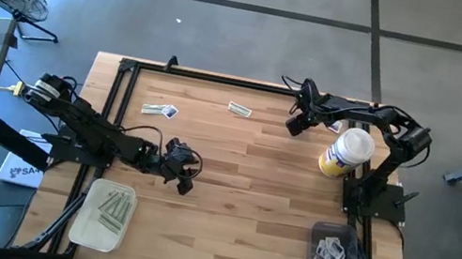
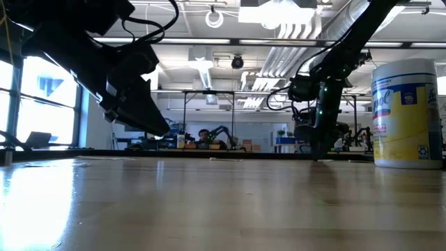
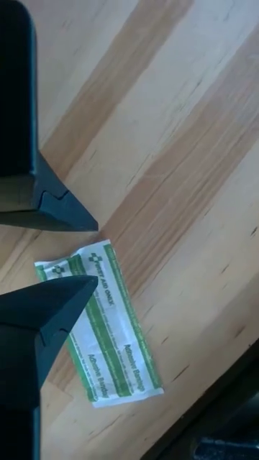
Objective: Pick & Place First Aid Supplies
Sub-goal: Put the green bandage into the white bin
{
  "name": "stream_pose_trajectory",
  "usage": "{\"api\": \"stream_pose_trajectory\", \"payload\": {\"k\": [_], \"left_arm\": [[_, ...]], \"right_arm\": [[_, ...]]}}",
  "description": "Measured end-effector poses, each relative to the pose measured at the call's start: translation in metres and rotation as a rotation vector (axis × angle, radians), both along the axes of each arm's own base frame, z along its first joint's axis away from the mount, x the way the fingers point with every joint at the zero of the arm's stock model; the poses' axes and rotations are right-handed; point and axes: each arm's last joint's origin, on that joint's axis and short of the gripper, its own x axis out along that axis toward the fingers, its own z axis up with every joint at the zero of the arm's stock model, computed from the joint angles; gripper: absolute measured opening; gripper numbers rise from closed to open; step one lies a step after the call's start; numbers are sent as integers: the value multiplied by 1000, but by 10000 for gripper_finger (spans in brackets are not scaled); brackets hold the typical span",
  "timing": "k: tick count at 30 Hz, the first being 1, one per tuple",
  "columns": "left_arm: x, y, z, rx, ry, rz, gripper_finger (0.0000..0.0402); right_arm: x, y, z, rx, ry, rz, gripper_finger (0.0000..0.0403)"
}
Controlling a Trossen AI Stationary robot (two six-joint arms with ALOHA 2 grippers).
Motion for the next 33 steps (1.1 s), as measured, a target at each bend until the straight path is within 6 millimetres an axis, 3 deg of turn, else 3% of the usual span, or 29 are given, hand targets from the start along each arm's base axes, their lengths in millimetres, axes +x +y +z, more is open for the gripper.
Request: {"api": "stream_pose_trajectory", "payload": {"k": [8,16,20,26,33], "left_arm": [[0,0,0,15,8,-10,147],[0,0,0,15,8,-10,147],[0,0,0,15,8,-10,147],[0,0,0,9,10,-17,147],[0,-1,0,-4,12,-32,147]], "right_arm": [[2,0,4,1,8,18,103],[22,12,13,-33,36,88,103],[30,20,13,-1,-97,-125,103],[39,37,3,-164,-147,-289,95],[15,23,-11,-168,-163,-426,85]]}}
